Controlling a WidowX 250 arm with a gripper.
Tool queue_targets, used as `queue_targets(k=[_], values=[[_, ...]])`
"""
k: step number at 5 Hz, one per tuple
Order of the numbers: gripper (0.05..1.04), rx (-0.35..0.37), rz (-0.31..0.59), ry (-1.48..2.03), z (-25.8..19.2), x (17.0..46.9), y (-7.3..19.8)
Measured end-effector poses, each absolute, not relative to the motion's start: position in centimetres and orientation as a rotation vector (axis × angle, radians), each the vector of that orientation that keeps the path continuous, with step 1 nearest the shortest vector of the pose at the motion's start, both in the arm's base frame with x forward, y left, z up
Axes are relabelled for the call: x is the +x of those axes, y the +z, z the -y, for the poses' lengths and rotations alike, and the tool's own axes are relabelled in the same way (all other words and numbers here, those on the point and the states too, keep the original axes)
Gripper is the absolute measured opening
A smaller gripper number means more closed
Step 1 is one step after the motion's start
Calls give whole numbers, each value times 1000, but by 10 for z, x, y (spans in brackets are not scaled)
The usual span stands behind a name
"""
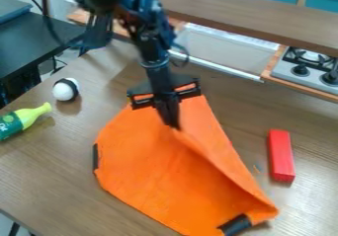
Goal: Fold the cloth from top right to bottom left
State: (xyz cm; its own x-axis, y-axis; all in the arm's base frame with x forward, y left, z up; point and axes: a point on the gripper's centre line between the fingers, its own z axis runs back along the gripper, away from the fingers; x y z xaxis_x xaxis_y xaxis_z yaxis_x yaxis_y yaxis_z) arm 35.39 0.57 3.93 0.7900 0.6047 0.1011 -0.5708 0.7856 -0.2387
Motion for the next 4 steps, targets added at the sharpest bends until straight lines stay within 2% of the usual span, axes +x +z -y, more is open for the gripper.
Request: queue_targets(k=[2,4], values=[[49,-170,179,639,-36,335,50],[49,-85,166,657,-62,316,49]])
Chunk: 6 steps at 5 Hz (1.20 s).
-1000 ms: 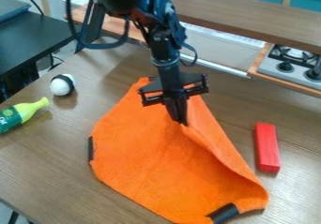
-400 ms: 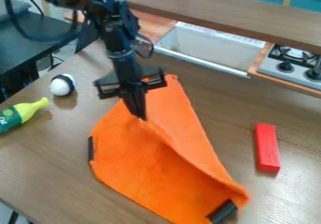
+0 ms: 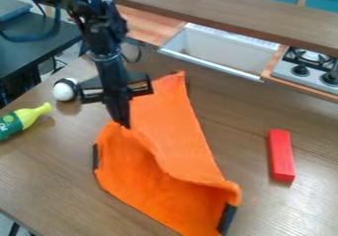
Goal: Fold the cloth from top right to bottom left
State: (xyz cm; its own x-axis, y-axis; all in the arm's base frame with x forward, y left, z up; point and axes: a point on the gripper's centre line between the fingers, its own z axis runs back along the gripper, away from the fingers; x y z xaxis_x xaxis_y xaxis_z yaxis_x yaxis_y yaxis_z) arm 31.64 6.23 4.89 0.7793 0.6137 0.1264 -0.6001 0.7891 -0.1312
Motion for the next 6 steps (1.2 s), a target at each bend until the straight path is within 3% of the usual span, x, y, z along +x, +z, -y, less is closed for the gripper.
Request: queue_targets(k=[2,3,4,5,6], values=[[62,-67,142,735,-80,296,53],[196,-3,107,715,-86,292,56],[438,153,54,639,-74,300,48],[746,235,25,646,-77,302,54],[987,251,16,624,-72,303,59]])
